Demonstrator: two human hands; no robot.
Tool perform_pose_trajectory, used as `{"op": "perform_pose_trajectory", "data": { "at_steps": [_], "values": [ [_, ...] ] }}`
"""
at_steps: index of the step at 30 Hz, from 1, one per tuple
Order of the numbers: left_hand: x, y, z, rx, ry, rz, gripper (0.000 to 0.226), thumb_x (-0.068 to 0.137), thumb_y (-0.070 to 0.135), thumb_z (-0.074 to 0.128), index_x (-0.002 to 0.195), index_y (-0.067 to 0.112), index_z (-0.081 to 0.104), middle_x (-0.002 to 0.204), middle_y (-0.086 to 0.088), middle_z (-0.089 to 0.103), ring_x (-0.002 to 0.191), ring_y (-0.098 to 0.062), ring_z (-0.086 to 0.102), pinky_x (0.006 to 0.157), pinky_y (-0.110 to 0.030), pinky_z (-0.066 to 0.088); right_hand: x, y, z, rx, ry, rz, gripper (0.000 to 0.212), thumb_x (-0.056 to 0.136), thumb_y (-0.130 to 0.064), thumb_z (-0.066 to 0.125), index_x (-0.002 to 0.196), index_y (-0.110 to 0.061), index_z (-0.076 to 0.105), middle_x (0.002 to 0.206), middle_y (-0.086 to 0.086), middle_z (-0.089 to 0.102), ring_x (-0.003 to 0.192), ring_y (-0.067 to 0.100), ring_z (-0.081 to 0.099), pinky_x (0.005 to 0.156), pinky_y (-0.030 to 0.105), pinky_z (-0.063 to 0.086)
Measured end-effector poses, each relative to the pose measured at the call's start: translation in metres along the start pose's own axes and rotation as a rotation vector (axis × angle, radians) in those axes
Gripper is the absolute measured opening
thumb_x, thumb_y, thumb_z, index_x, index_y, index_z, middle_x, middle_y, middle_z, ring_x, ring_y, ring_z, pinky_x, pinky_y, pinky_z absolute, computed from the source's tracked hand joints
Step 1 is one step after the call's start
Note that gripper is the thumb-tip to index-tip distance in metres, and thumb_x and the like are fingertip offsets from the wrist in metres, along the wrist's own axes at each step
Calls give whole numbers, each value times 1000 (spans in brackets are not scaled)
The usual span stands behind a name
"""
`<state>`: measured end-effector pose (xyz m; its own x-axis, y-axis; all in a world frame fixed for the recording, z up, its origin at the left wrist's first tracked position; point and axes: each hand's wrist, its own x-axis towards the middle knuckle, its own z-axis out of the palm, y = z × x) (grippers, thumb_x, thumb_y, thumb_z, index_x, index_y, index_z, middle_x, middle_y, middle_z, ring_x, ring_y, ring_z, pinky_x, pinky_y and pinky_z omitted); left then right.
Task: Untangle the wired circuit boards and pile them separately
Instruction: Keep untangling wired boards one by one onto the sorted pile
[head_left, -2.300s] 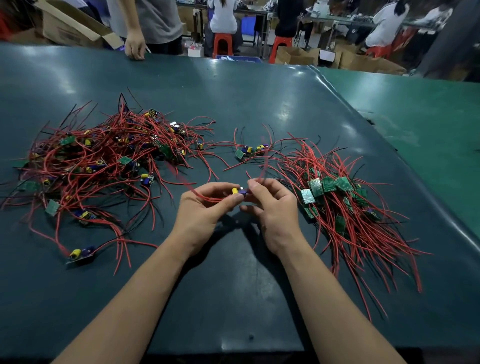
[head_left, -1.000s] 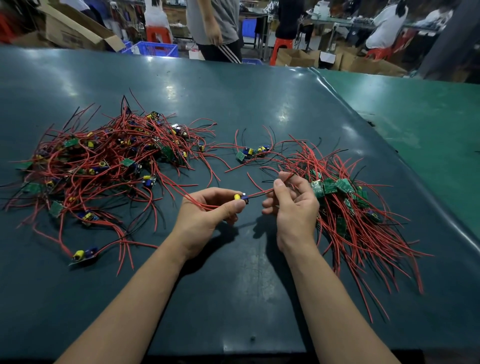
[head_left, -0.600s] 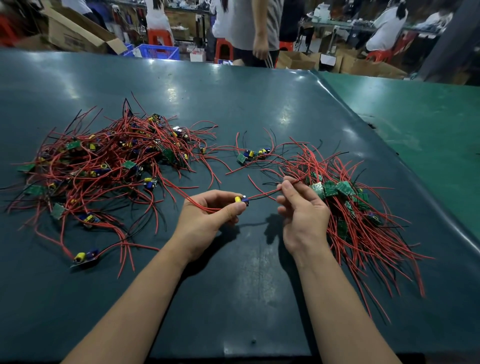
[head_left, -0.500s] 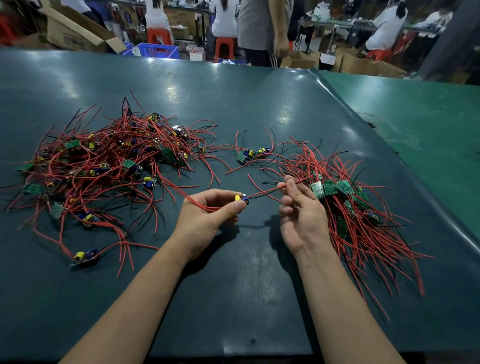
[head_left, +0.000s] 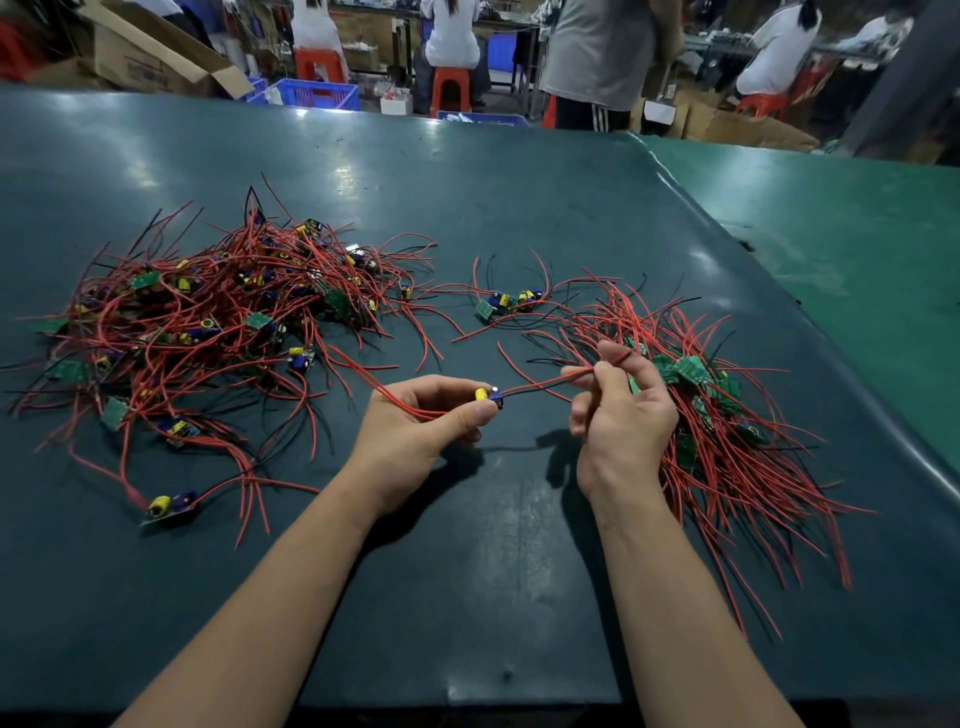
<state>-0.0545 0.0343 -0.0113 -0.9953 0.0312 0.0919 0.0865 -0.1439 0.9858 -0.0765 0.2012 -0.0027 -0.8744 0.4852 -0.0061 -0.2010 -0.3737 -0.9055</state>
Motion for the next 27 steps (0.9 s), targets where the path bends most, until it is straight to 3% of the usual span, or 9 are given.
{"op": "perform_pose_trajectory", "data": {
  "at_steps": [7,12,15,19,22,27],
  "values": [
    [-2,1,0,-4,-11,-2,14,77,-2,75,89,5,75,70,-1,73,56,-7,60,57,-17,50,-1,-3,-1,-20,2,-43,15,96,-3,52,94,-14,62,79,11,74,40,12,56,35,19,39],
    [-1,1,1,-6,-31,-5,15,76,-1,75,90,5,74,71,0,73,56,-8,61,58,-17,51,2,-6,-4,158,-4,125,18,99,-3,50,93,-12,64,63,6,70,37,7,49,36,15,35],
    [-1,1,0,-32,-9,8,16,74,3,75,90,6,74,71,0,73,56,-9,60,58,-18,51,0,-6,-1,145,-23,162,13,101,-11,51,99,-10,64,67,5,72,41,8,55,37,16,41],
    [2,1,0,-54,58,63,18,73,7,74,91,10,73,73,2,74,58,-9,61,59,-18,51,-13,-3,8,10,-261,317,20,89,-31,64,97,-13,64,78,-2,72,54,10,65,40,18,46],
    [1,-1,1,-24,25,63,22,70,10,75,92,9,73,76,2,74,62,-7,62,61,-17,52,-22,4,12,-165,-409,305,15,87,-20,68,94,-7,70,69,-1,64,50,5,58,40,16,42],
    [1,-1,-2,-47,21,73,21,71,13,75,91,9,74,74,0,74,58,-9,61,59,-19,51,-13,0,6,-93,-256,159,17,96,-12,60,84,-9,72,64,-2,63,50,6,54,40,17,42]
  ]
}}
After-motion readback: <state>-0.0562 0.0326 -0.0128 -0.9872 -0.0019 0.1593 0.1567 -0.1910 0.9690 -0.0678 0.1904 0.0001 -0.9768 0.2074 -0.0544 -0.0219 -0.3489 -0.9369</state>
